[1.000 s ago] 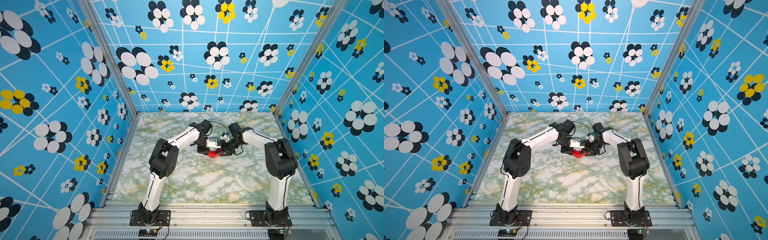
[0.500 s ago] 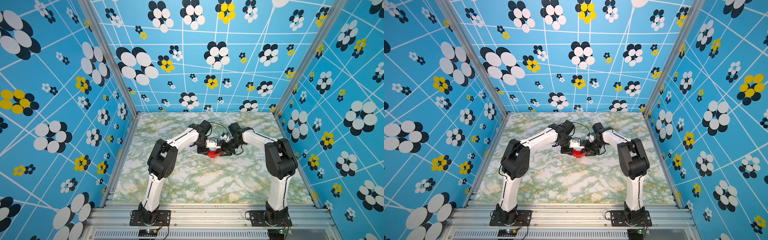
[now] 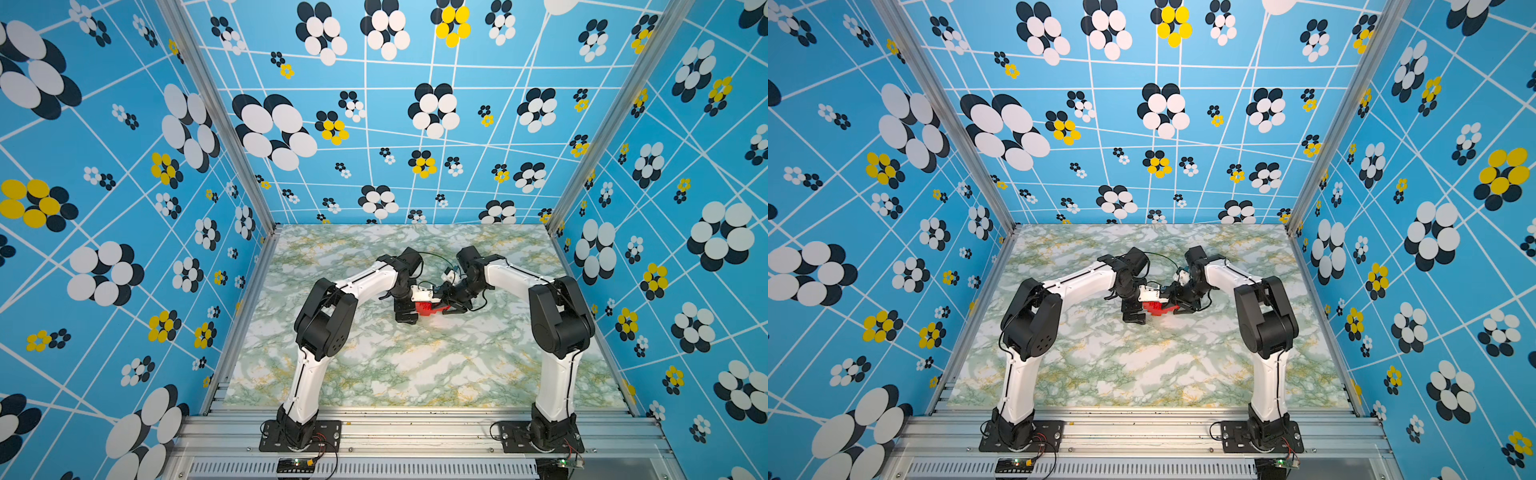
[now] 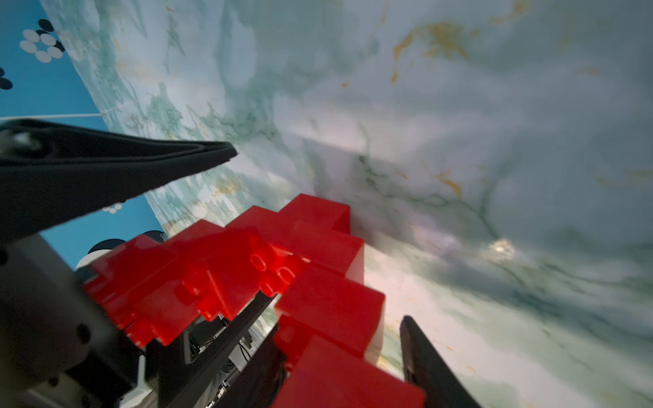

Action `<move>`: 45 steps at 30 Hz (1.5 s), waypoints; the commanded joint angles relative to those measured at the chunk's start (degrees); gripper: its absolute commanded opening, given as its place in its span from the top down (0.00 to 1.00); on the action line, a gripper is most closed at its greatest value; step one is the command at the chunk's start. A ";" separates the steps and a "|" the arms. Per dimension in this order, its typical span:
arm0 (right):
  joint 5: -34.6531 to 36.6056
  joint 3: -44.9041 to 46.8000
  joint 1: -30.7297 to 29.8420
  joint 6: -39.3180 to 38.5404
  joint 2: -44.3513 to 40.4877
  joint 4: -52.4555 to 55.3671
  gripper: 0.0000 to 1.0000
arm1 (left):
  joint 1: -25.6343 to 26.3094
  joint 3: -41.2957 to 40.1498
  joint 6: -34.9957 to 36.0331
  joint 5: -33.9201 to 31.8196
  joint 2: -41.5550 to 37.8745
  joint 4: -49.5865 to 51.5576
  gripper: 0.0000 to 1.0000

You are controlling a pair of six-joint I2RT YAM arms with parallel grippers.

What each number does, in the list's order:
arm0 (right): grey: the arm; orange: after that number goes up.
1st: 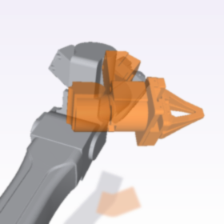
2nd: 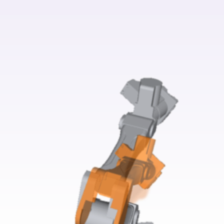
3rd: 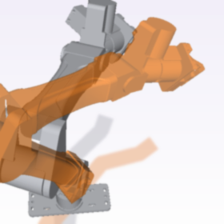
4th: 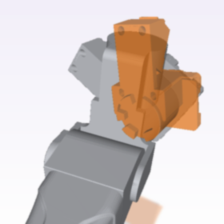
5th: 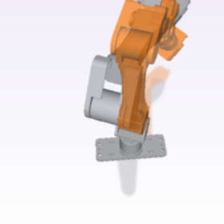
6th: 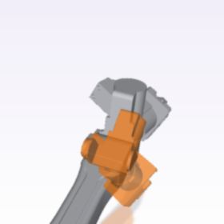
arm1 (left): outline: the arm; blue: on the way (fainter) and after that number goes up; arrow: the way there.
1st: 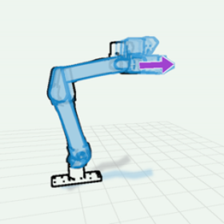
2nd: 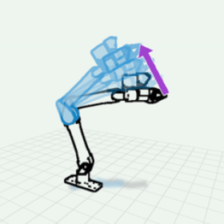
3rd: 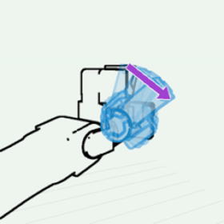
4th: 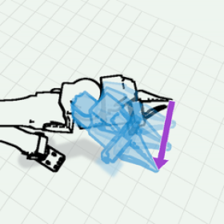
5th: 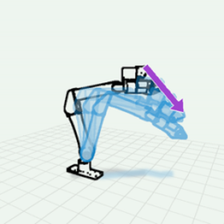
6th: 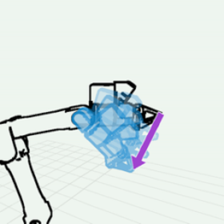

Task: Assemble the letter v with lego
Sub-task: Assemble the lego brick with the lego brick, then adjust the lego brick at the center of the board.

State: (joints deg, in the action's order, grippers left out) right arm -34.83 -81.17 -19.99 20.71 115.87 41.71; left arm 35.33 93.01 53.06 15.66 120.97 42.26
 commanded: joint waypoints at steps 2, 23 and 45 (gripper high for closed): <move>1.93 -1.52 -1.10 -1.44 0.52 3.30 0.38 | -0.04 -2.62 -1.80 5.37 -7.62 -5.44 0.00; 16.18 -15.10 -1.18 -23.13 -9.75 21.71 0.01 | -3.23 -14.57 -17.90 6.21 -25.50 -17.93 0.01; 27.89 -31.58 -12.14 -71.23 7.47 27.95 0.09 | -16.17 -46.04 -60.03 8.18 -56.39 -31.22 0.01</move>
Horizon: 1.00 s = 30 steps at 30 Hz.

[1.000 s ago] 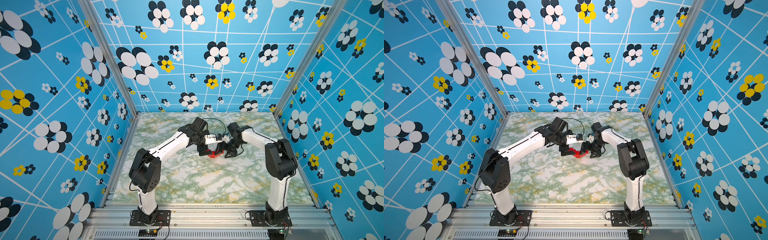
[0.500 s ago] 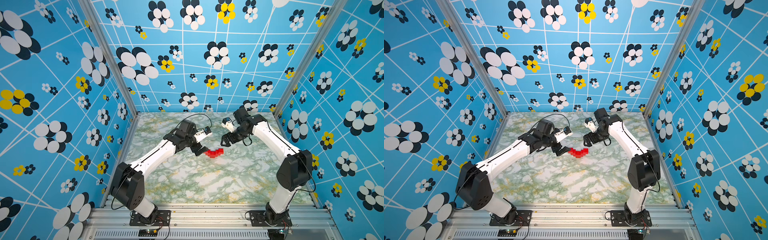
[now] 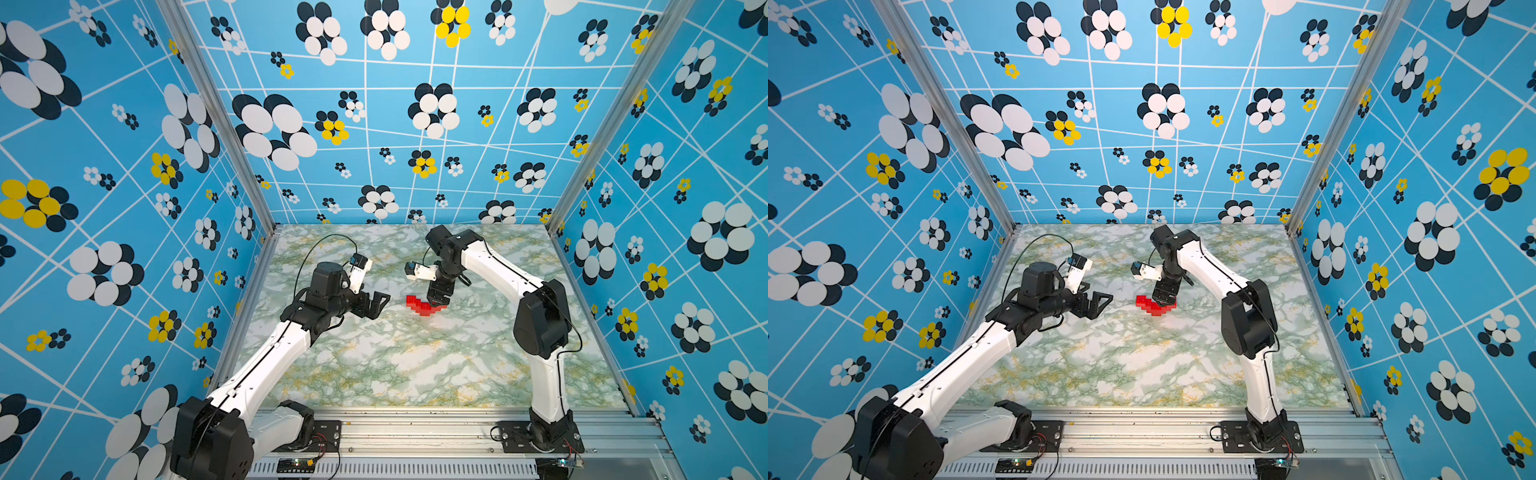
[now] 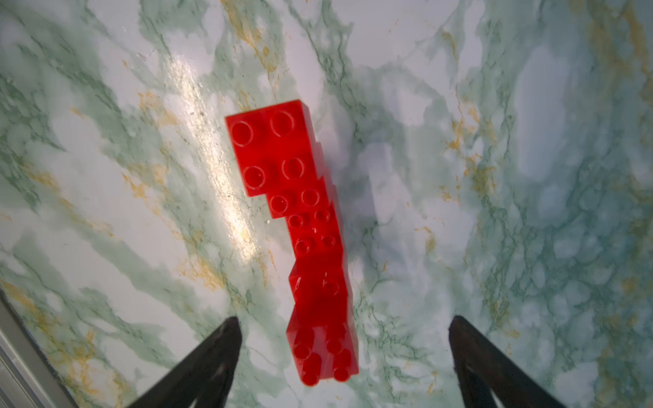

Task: Assemble the letter v with lego
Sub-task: Adjust the lego brick at the center of the board.

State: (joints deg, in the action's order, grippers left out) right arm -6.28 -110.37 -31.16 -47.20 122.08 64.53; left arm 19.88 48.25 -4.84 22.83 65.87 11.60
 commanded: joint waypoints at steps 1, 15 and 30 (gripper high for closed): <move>-0.79 -2.48 -1.27 -3.57 1.93 5.42 0.09 | -0.85 -1.81 -2.27 0.99 -1.49 -0.95 0.01; -1.73 -4.32 -2.20 -3.25 9.13 2.98 0.20 | -1.39 -2.66 -3.50 1.72 -0.34 -3.95 0.00; -5.68 -5.65 -2.22 -2.88 11.95 2.97 0.52 | -1.57 -2.02 -2.45 0.64 -0.46 -2.77 0.01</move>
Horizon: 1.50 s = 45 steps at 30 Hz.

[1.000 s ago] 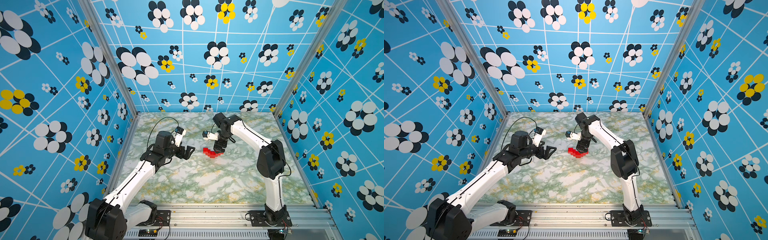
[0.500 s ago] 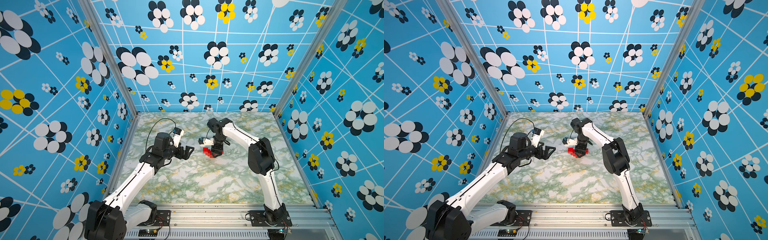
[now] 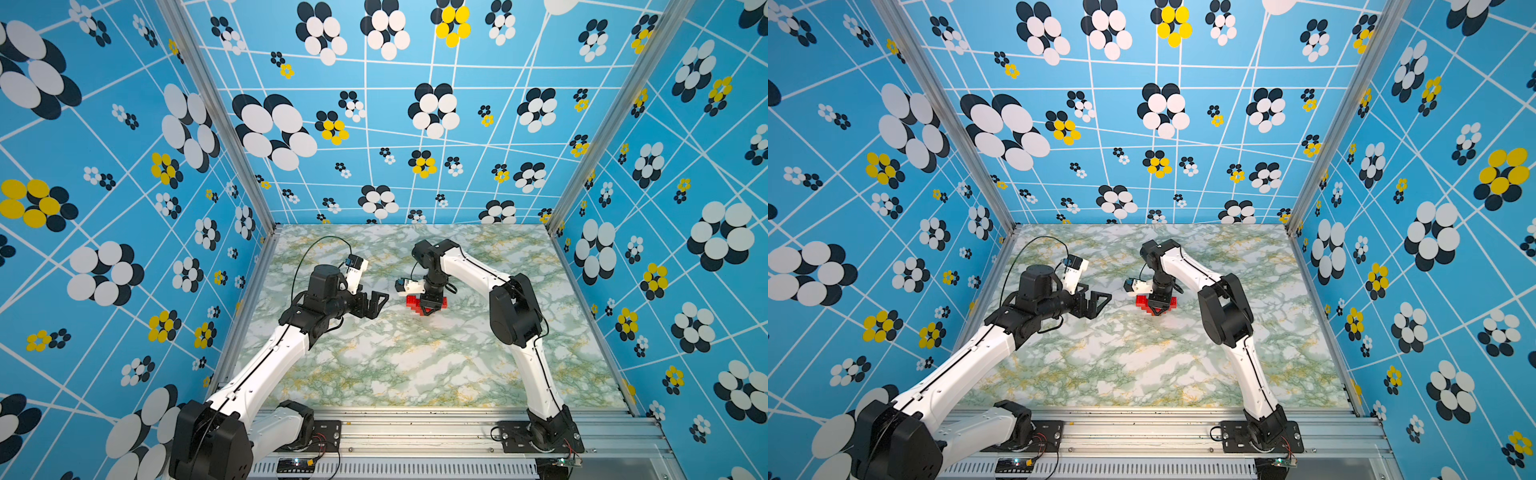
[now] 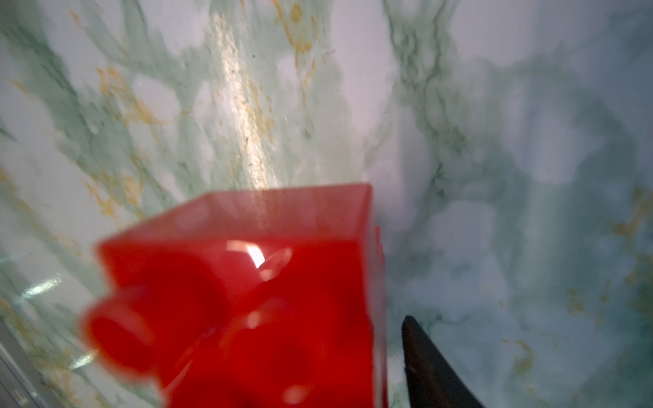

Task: Assemble the letter v with lego
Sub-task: Adjust the lego brick at the center of the board.

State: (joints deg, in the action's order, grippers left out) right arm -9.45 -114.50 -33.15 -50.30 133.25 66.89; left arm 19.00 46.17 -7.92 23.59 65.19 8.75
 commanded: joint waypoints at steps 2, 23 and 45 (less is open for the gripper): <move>-2.93 -1.65 -0.15 0.54 0.61 0.56 0.55 | -0.72 0.03 0.69 -0.30 -0.13 0.30 0.01; -19.64 4.57 -0.27 0.38 -7.67 6.80 0.78 | -0.66 -0.35 -0.94 1.46 -2.00 0.49 0.01; -25.66 12.83 -2.80 1.73 -6.46 6.58 0.73 | -0.68 -1.37 -1.63 2.14 -0.96 -0.75 0.01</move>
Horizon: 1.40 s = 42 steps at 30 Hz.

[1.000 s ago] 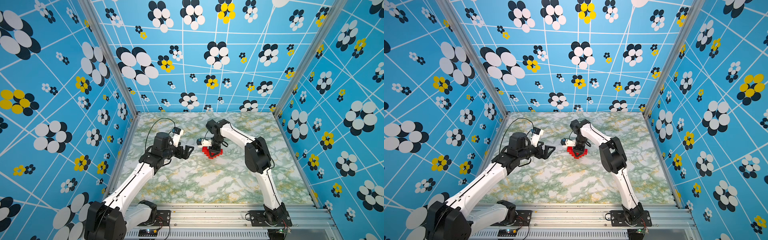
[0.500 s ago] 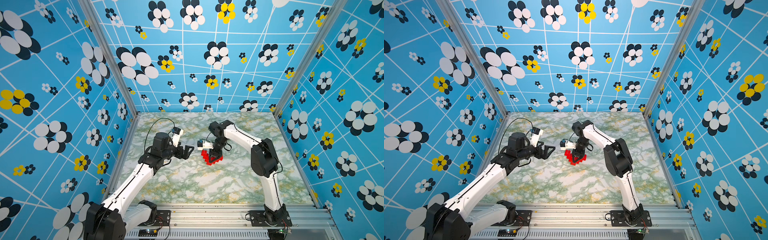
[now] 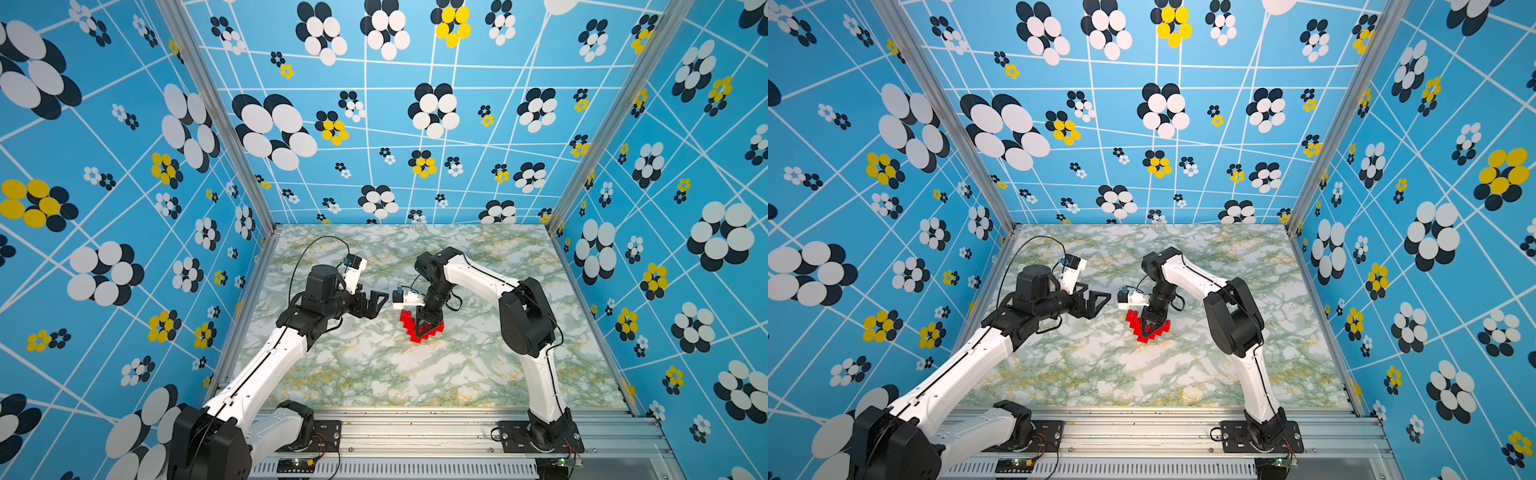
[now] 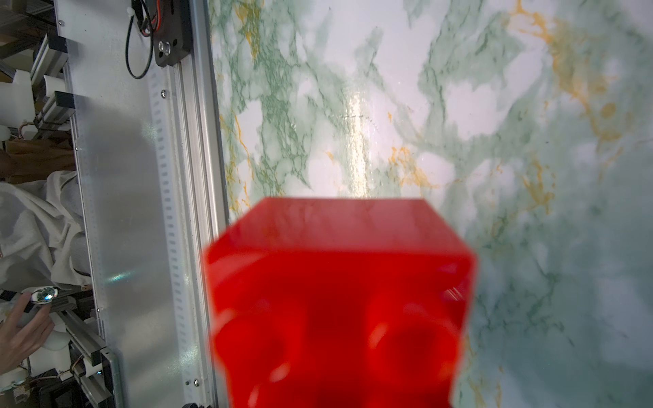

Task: Assemble the letter v with lego
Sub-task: Adjust the lego brick at the center of the board, then reset both arms

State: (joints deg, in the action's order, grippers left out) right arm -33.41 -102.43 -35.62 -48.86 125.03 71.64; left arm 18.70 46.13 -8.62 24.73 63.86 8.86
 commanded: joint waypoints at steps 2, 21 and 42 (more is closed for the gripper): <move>-1.63 0.91 -0.33 0.39 2.35 1.67 0.73 | -0.36 -1.51 -1.02 1.02 0.44 -1.12 0.01; 3.33 -0.82 -0.27 3.60 6.36 0.24 0.54 | -0.43 -2.91 -1.22 0.84 1.04 -2.36 0.01; 21.60 5.17 13.35 29.71 -7.87 -24.08 0.01 | -6.56 -4.78 7.84 -19.16 -1.03 0.13 0.01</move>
State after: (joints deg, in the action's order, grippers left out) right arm -18.74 -101.47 -25.19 -28.38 124.86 55.81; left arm 14.85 43.51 -5.17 14.66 63.99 7.64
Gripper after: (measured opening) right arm 0.948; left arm 0.995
